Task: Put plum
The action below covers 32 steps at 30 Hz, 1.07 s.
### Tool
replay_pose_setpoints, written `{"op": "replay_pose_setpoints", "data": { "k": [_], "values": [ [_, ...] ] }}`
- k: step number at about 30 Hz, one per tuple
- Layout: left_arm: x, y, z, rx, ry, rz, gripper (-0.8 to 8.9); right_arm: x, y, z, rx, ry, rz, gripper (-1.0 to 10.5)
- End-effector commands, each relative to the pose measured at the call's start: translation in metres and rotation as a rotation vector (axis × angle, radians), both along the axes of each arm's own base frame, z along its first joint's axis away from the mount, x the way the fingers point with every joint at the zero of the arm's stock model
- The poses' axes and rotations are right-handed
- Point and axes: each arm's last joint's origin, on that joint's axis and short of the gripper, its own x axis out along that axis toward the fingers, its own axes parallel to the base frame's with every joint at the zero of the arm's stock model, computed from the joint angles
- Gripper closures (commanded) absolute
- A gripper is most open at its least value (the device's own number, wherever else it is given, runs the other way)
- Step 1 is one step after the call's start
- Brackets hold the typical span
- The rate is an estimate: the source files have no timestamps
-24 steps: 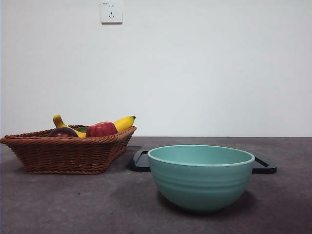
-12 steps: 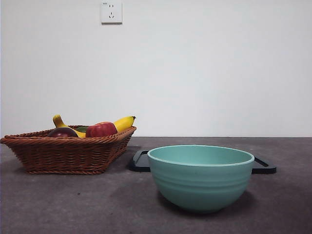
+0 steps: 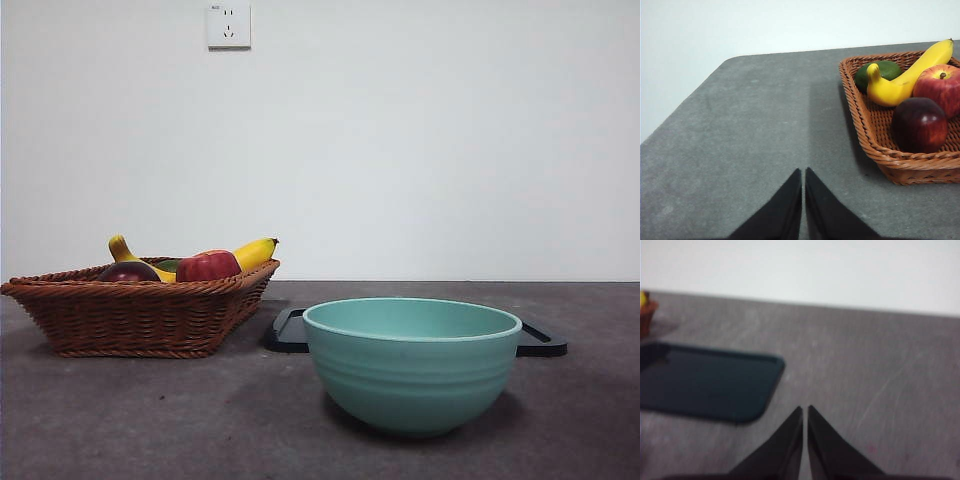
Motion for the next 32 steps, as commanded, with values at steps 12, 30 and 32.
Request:
{"op": "replay_pose_setpoints", "data": {
  "k": [12, 30, 32],
  "values": [
    [0.0008, 0.0002, -0.0076, -0.005, 0.025, 0.005, 8.05, -0.0002, 0.0017, -0.0039, 0.021, 0.031, 0.018, 9.4],
    [0.0008, 0.0002, -0.0076, -0.005, 0.025, 0.005, 8.05, -0.0002, 0.0017, -0.0038, 0.021, 0.031, 0.017, 9.4],
    [0.0008, 0.0002, -0.0076, -0.005, 0.025, 0.005, 8.05, -0.0002, 0.0017, -0.0039, 0.021, 0.031, 0.018, 9.4]
  ]
}}
